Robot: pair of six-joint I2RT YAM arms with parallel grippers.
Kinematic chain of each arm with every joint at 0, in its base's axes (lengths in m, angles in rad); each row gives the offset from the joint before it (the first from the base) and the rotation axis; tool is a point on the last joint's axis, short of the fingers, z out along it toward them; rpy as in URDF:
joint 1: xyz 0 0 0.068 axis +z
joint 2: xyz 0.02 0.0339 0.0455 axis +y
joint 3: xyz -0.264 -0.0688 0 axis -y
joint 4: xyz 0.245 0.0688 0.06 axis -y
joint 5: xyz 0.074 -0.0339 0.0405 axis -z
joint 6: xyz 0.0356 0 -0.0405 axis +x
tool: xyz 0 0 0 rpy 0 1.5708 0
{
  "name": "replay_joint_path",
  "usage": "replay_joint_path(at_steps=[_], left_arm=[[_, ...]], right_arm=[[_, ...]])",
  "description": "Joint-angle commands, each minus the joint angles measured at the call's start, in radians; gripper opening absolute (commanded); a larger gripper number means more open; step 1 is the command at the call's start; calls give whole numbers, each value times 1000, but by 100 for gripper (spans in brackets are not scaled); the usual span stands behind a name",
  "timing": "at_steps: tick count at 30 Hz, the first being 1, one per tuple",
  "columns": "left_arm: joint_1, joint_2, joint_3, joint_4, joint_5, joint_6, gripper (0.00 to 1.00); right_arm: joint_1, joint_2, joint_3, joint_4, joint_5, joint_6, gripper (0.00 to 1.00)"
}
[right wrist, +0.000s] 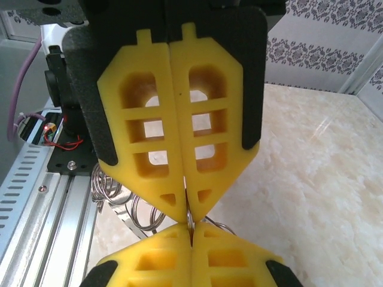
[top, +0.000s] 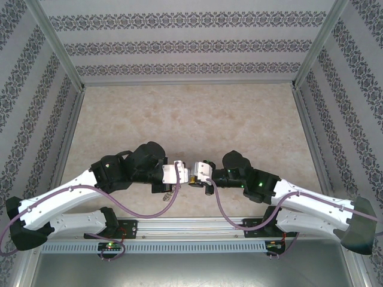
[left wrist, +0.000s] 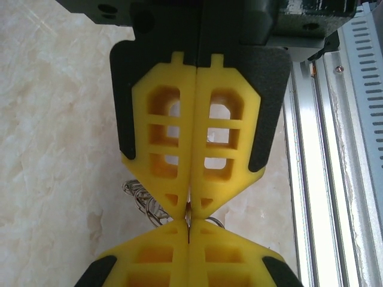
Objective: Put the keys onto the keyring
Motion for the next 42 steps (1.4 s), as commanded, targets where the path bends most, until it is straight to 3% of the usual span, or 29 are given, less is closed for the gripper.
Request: replay_joint_path(at_steps=[1, 3, 7, 11, 18, 29, 42], left_arm=[[-4, -65, -17, 76, 34, -27, 27], [-3, -120, -59, 115, 17, -58, 42], [4, -255, -161, 233, 11, -122, 46], [9, -334, -211, 318, 38, -169, 40], [9, -333, -215, 399, 106, -195, 23], [9, -282, -202, 461, 188, -186, 19], [9, -229, -206, 501, 204, -177, 17]], right_arm=[[10, -43, -2, 81, 3, 8, 0], [5, -84, -31, 122, -25, 15, 0], [-29, -157, -80, 232, -118, 72, 0], [-55, -178, -111, 347, -183, 138, 0], [-58, -150, -138, 499, -227, 209, 0], [-58, -148, -150, 560, -255, 241, 0], [-59, -143, -160, 572, -262, 250, 0]])
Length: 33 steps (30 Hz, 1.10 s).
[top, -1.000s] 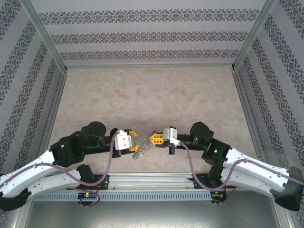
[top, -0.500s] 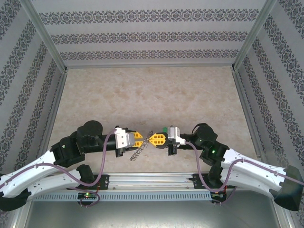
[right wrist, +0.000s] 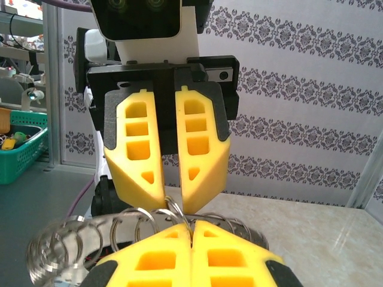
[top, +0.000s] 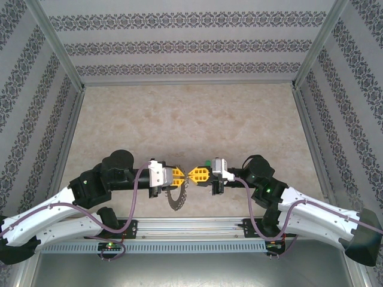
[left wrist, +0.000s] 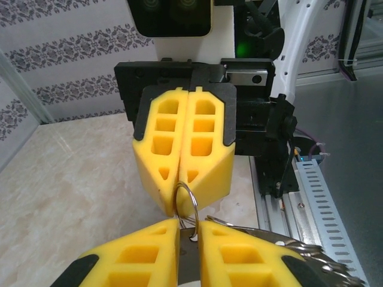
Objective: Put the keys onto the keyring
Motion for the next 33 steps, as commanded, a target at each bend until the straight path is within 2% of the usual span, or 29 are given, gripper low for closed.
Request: replay_joint_path(at_steps=[1, 11, 18, 31, 32, 33], left_arm=[[5, 32, 2, 75, 12, 6, 17], [5, 59, 13, 81, -23, 32, 19], [4, 70, 13, 99, -49, 49, 0], [4, 40, 2, 101, -76, 43, 0], [4, 39, 1, 100, -84, 42, 1], [4, 35, -1, 103, -91, 40, 5]], right_arm=[[4, 0, -4, 84, -35, 17, 0], [4, 8, -1, 67, -25, 11, 0], [6, 6, 1, 38, -26, 1, 0], [6, -37, -7, -29, 24, -25, 0], [6, -40, -7, -33, 32, -27, 0], [6, -42, -6, -36, 39, -28, 0]])
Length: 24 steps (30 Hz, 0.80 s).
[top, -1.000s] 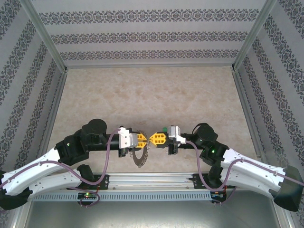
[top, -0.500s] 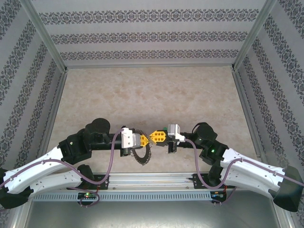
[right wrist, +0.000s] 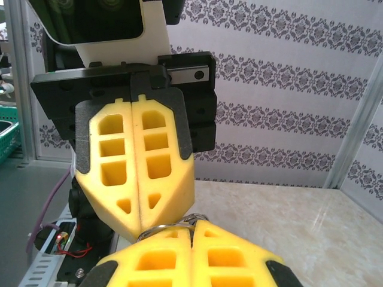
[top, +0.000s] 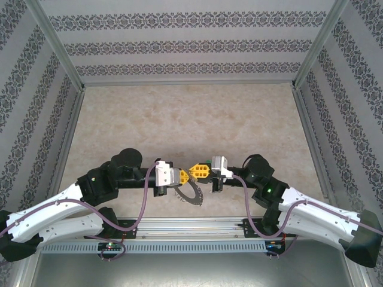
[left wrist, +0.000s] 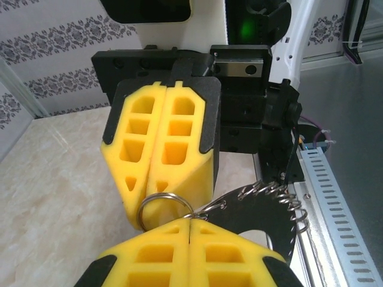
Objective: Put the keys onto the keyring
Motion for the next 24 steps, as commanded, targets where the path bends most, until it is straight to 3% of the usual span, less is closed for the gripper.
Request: replay_joint_path(at_steps=[1, 9, 24], left_arm=[[4, -17, -6, 82, -83, 1, 10], [3, -21, -13, 70, -140, 3, 31], [4, -3, -20, 9, -179, 3, 36]], right_arm=[[18, -29, -8, 10, -26, -16, 0], [18, -15, 21, -52, 80, -21, 0], [6, 17, 90, -218, 229, -30, 0]])
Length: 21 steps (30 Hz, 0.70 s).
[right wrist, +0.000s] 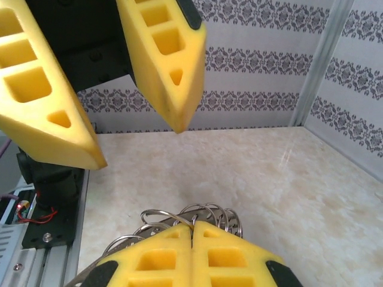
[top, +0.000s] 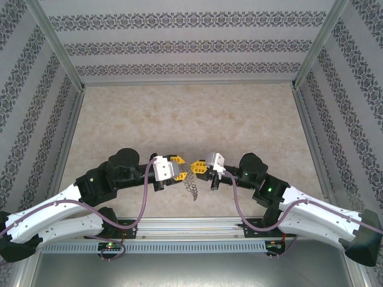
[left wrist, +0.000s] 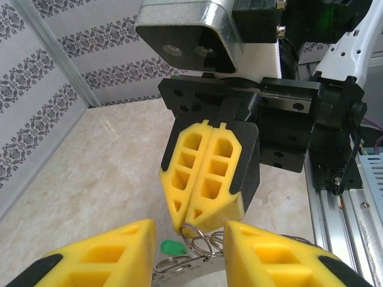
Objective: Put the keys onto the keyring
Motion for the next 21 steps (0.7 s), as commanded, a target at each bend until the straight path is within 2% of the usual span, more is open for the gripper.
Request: replay_joint_path(at_steps=[1, 9, 21], left_arm=[[4, 15, -17, -16, -28, 0, 36], [4, 73, -22, -29, -111, -26, 36], [37, 97, -41, 1, -103, -31, 29]], right_arm=[[-4, 4, 51, -9, 40, -3, 0], [-17, 3, 76, -89, 102, 10, 0], [-17, 6, 67, -77, -18, 5, 0]])
